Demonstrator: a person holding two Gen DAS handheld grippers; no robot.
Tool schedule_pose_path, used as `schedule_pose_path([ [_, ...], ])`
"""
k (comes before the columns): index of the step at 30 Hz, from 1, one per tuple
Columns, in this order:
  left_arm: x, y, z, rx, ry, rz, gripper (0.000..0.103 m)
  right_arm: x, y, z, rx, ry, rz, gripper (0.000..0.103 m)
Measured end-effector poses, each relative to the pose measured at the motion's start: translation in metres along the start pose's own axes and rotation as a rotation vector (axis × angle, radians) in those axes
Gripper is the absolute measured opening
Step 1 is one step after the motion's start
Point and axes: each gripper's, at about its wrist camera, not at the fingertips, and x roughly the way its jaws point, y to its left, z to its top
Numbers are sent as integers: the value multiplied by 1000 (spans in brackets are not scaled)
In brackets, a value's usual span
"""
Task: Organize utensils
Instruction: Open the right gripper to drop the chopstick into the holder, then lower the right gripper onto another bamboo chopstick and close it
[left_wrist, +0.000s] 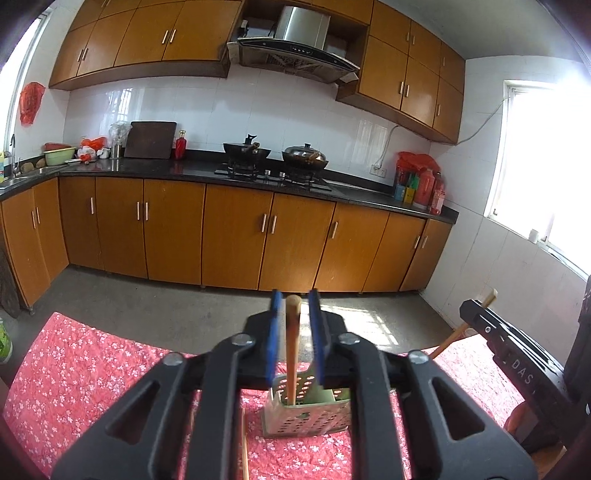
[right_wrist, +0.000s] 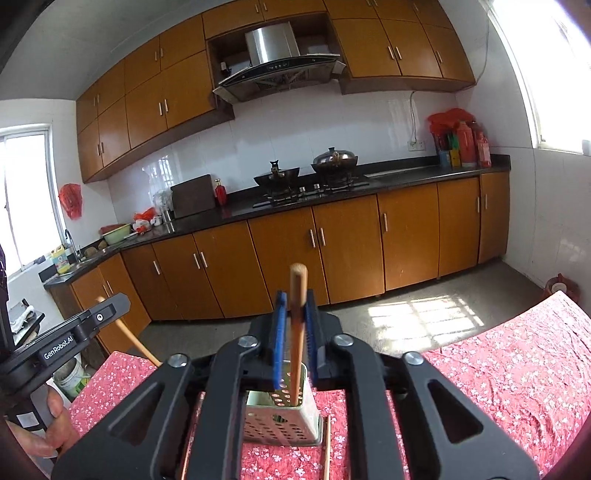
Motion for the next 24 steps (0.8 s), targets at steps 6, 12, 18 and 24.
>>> schedule_pose_path([
  [6,-27,10,6,-21,-30,35,49,-28,-1,8,1,-51,-9,42],
  [12,-78,35,-3,-7,-44,131,81,-68,-16,4,-1,-72,-52,54],
  [18,-84,66,-62,120,127,298,93,-68,-53,-52,9,110,-159,61],
  [24,-61,90,-147,240,345,369,93,-28,-77,-142,46,392,-194,46],
])
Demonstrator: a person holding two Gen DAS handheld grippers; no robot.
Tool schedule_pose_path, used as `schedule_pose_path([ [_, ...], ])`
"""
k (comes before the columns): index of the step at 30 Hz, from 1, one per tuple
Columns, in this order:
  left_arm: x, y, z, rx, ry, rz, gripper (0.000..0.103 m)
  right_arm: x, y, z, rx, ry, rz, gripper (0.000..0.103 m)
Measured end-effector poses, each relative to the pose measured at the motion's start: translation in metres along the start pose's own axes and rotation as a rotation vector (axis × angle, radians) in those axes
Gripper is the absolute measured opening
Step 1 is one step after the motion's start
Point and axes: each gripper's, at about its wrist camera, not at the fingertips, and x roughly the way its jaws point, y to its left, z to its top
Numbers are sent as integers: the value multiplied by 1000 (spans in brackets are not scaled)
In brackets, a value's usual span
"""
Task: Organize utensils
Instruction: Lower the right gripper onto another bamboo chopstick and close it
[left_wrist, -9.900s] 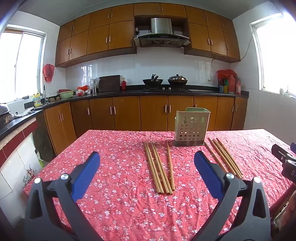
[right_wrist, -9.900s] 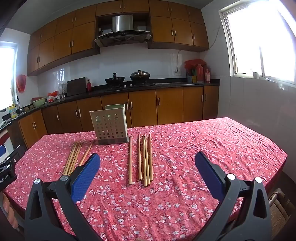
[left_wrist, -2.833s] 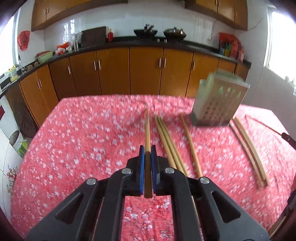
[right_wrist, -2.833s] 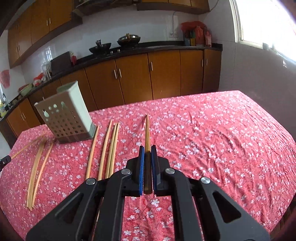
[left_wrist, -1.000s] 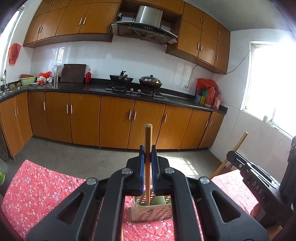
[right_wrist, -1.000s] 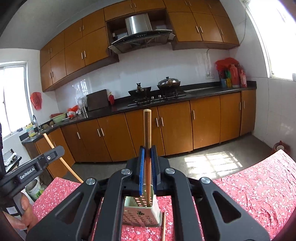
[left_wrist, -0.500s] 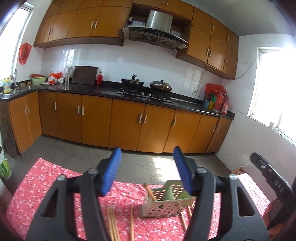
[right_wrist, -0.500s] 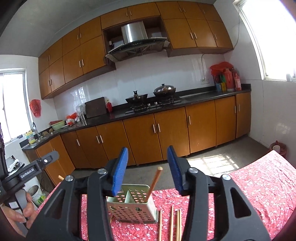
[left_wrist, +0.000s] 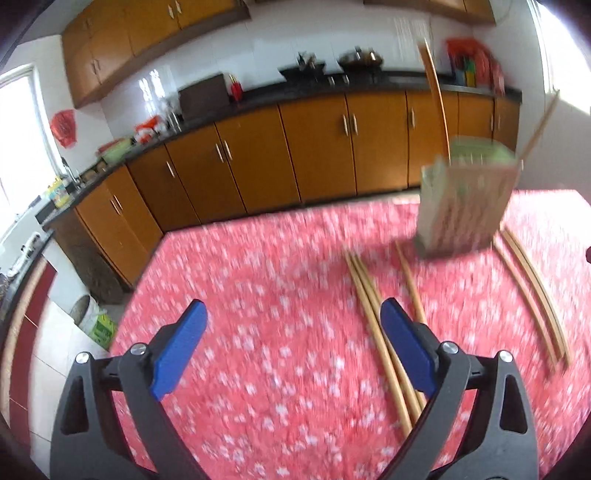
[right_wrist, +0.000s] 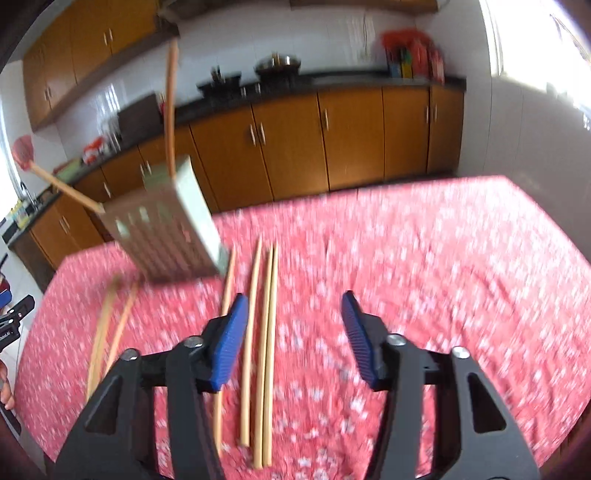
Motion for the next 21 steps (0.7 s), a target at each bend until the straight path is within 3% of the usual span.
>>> schedule_pose_path([
  [2,12,-3,-18,-16,67,-23,93,22,0,-17,2,75,11,34],
  [7,29,-5,-41,-77,153,-110,93,49,8,-34,-1,155,31,26],
  [13,38,-15,-46,-110,180,-160,93,58,16,-40,-35,172,28,24],
  [16,40,-20,-46,-120,185,-182,93,64,22,-42,-92,167,-42,10],
  [17,40,-23,-46,-119,186,-189,93,65,22,-41,-98,162,-68,9],
  [21,44,-34,-47,-108,193,-203,91,66,9,-37,-29,165,-85,8],
])
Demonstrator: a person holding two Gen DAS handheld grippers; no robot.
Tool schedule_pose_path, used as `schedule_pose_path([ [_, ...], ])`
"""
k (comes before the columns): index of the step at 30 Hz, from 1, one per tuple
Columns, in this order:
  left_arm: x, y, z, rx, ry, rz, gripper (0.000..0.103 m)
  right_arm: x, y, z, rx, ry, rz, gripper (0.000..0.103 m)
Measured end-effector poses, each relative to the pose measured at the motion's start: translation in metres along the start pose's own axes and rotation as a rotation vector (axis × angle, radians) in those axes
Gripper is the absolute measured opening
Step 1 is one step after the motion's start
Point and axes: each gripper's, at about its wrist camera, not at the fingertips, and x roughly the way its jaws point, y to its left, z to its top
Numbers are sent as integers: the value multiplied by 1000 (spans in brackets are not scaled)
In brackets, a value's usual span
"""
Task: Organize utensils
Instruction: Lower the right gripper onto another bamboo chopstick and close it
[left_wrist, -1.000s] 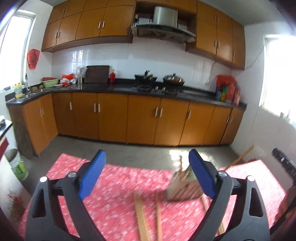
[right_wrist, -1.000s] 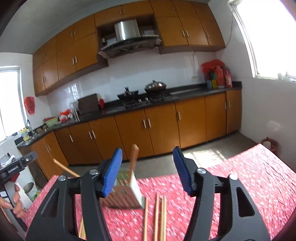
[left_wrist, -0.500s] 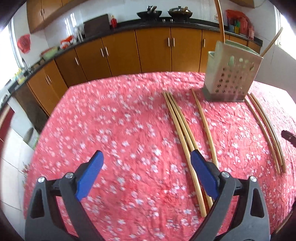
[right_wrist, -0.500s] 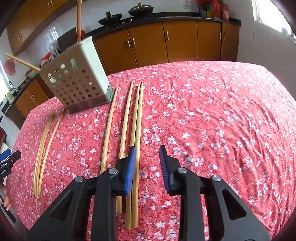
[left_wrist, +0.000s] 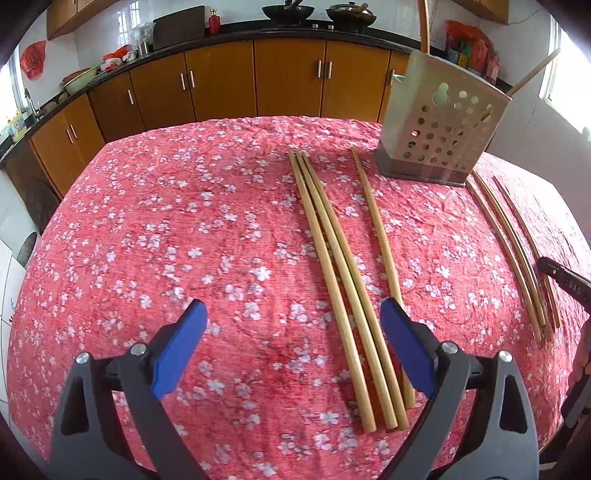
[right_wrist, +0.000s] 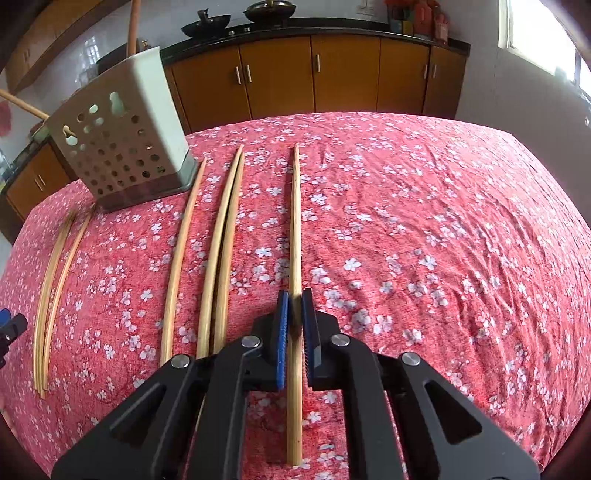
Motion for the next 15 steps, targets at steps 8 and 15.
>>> schedule_pose_path([
  [8,10,1,-1,-36,22,-6,68,-4,2,-6,-32,-12,-14,8],
  [15,18,-3,-4,-11,18,50,49,-8,3,-10,-38,-17,-19,8],
])
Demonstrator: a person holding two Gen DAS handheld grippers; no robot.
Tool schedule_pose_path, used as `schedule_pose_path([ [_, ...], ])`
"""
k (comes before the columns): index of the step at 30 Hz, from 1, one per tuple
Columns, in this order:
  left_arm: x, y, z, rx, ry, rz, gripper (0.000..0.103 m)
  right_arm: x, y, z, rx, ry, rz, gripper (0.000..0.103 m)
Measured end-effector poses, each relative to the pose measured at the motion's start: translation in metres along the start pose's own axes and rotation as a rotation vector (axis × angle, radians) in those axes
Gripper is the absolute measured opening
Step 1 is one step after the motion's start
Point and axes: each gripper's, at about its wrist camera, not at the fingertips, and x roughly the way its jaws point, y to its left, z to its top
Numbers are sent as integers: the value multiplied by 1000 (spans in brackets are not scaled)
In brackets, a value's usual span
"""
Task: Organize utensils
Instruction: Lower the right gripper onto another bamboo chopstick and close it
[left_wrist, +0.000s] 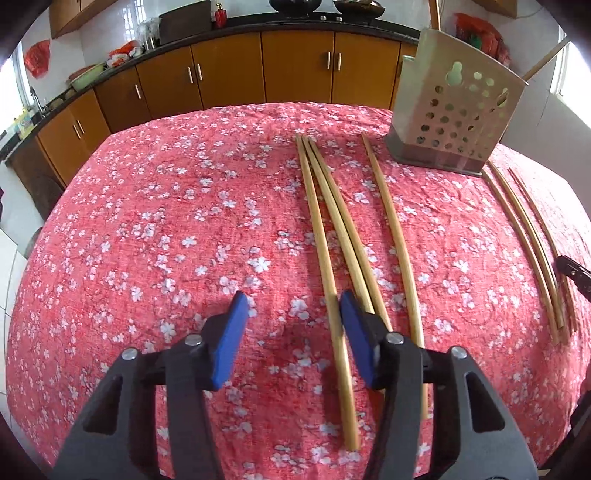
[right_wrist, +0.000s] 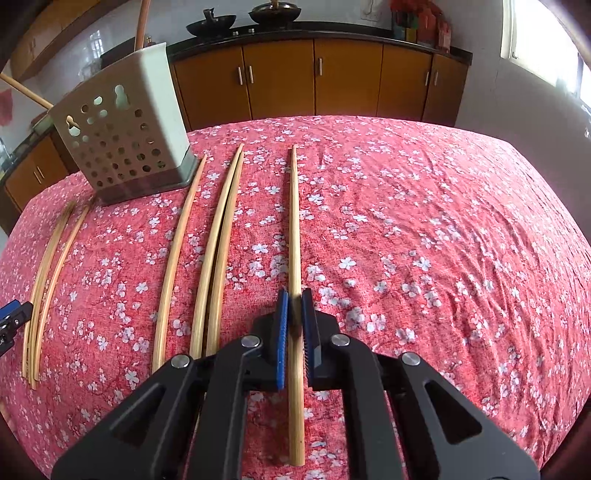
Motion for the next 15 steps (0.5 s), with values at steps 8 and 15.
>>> schedule_pose_path([
  [8,12,23,19,-28,-48,1,16,4,-14,2,47,-38,-30,8],
  [15,14,42,19,-43,-71,-89,9,3,-24,4,70,-39,-25,8],
])
